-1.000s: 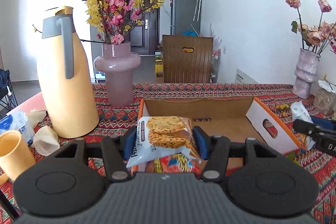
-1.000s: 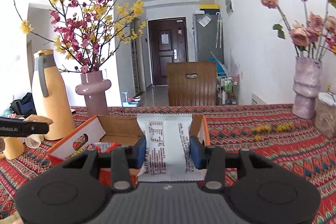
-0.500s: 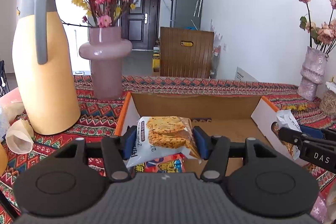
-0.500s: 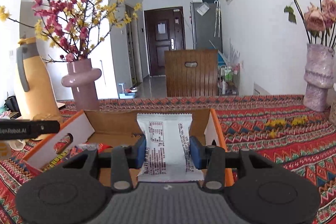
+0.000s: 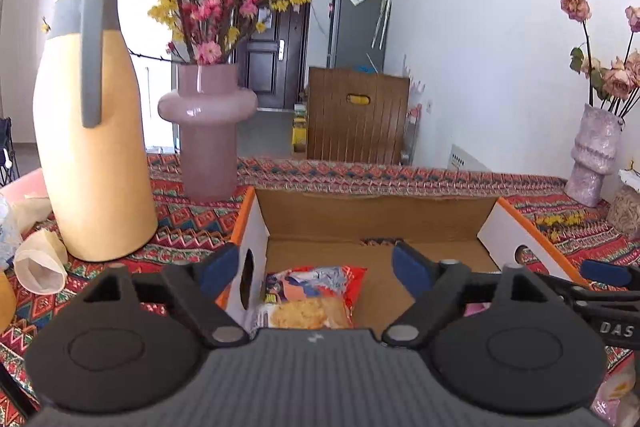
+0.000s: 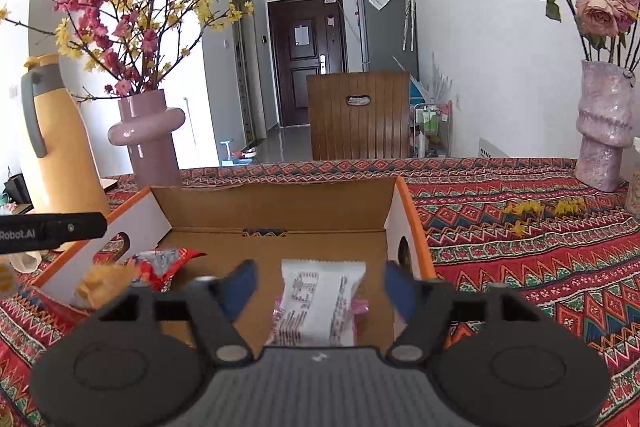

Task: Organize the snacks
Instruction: 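Lower cracker packet into box with left tool while right tool releases white packet, then lift both open tools out of the box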

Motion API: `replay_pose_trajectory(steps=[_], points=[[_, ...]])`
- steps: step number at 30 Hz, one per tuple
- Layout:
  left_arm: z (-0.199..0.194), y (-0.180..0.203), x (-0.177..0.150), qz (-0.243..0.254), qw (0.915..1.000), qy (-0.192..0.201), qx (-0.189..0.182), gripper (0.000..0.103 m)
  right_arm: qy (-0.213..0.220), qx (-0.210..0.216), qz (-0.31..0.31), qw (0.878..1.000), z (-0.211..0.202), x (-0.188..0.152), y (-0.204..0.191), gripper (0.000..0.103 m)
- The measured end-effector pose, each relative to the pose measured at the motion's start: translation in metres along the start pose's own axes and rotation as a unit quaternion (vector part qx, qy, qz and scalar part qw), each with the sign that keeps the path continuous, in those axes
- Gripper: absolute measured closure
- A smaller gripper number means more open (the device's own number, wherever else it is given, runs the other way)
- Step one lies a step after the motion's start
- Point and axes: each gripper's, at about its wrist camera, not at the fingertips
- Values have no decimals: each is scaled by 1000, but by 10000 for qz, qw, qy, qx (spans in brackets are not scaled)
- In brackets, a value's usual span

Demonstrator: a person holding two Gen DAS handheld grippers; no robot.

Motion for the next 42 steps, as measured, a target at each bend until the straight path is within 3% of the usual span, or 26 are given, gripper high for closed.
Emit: replay_pose_trajectory(steps=[2, 4, 22, 32, 42], points=[[-3, -1, 1, -25, 10000, 79, -3, 4, 85, 11, 44, 10000, -3, 1, 1, 0], [-8, 0, 0, -21, 9998, 187, 53, 0, 150, -1, 104, 9998, -6, 1, 3, 0], [-22, 2, -4, -81, 9995, 247, -167, 0, 282, 261, 166, 9991, -22, 3, 3, 0], [-41, 7, 10, -140, 9993, 325, -80, 0, 279, 154, 94, 9994, -21, 5, 1, 0], [-80, 3, -1, 154, 9992, 370, -46, 0, 315, 391, -303, 9983, -79, 0, -7, 0]])
Point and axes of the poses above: each gripper's, at about its wrist camera, not at the fingertips, and z roughly the way its jaws point, y to its right, x to its top, and after that the axes turned 9 degrees about z, right-handed
